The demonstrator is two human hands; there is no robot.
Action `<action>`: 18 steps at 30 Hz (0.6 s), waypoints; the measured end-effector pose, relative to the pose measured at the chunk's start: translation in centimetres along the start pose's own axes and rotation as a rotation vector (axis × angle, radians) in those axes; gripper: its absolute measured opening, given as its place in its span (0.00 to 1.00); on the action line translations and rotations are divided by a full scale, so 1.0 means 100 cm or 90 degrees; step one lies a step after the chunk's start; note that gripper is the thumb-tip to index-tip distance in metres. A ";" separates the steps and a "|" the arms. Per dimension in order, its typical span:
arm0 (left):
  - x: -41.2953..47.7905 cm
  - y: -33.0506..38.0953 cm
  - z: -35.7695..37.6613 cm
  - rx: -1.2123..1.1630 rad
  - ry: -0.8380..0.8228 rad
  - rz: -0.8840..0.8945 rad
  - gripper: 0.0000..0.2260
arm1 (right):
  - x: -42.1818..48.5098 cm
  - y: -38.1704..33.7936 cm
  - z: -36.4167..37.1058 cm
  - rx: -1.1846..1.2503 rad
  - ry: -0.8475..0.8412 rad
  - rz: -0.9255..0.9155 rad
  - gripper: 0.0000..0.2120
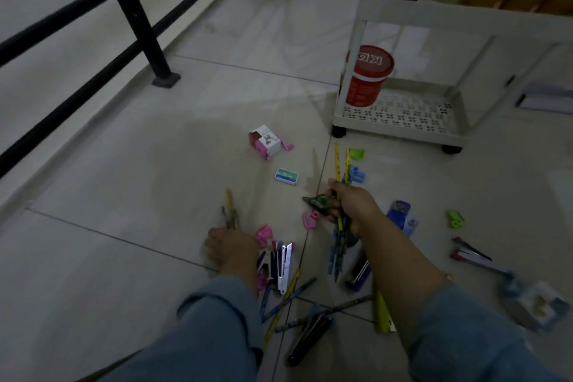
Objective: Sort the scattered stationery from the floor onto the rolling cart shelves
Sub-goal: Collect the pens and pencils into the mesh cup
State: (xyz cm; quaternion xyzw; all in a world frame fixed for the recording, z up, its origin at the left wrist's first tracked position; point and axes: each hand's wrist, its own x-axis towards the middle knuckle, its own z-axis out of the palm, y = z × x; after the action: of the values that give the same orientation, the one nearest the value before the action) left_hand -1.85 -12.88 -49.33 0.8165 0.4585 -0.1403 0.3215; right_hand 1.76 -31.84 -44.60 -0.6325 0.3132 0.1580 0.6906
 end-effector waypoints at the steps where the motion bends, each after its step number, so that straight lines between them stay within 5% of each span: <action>1: 0.000 0.000 0.001 0.004 0.002 0.013 0.24 | -0.001 -0.001 -0.002 0.002 -0.004 0.001 0.15; 10: 0.028 0.017 -0.020 -0.031 -0.072 0.138 0.17 | -0.006 0.000 -0.001 0.008 -0.065 0.030 0.12; 13: 0.021 0.057 -0.031 -0.135 -0.110 0.175 0.16 | -0.005 -0.002 0.004 0.032 -0.079 0.044 0.11; 16: -0.007 0.094 -0.032 -0.308 -0.237 0.198 0.03 | -0.010 0.000 0.010 0.041 -0.103 0.074 0.13; 18: -0.023 0.109 -0.025 -0.380 -0.293 0.197 0.09 | -0.013 0.003 0.012 0.050 -0.133 0.111 0.15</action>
State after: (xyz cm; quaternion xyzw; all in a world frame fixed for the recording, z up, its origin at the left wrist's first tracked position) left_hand 5.89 -16.83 -41.96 0.6940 0.2667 -0.1304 0.6559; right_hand 0.92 -30.36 -44.02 -0.5556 0.2993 0.2698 0.7273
